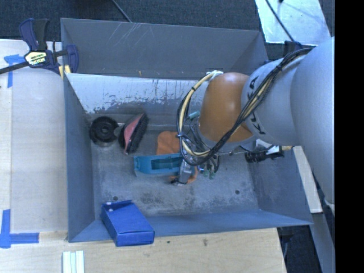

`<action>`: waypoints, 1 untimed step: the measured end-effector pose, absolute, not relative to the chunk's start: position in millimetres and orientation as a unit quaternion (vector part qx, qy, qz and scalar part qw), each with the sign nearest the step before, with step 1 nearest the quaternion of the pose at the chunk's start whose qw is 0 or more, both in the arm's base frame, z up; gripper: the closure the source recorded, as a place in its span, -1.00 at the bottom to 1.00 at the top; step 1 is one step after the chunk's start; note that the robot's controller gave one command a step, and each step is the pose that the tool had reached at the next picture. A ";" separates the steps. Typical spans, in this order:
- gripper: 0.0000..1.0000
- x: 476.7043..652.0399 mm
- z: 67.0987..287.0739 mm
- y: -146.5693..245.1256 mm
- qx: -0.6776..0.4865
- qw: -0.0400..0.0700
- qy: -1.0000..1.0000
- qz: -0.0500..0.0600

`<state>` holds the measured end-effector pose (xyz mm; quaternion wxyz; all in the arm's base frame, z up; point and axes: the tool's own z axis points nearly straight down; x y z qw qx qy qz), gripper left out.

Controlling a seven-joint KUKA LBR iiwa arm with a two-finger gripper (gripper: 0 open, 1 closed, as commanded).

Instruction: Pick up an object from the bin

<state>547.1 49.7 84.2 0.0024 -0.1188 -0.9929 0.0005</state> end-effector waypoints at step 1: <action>1.00 597.5 207.8 41.8 -0.133 0.002 -0.991 0.001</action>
Offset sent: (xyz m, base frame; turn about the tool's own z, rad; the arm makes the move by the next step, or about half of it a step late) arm 0.0000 0.0000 0.0000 0.0000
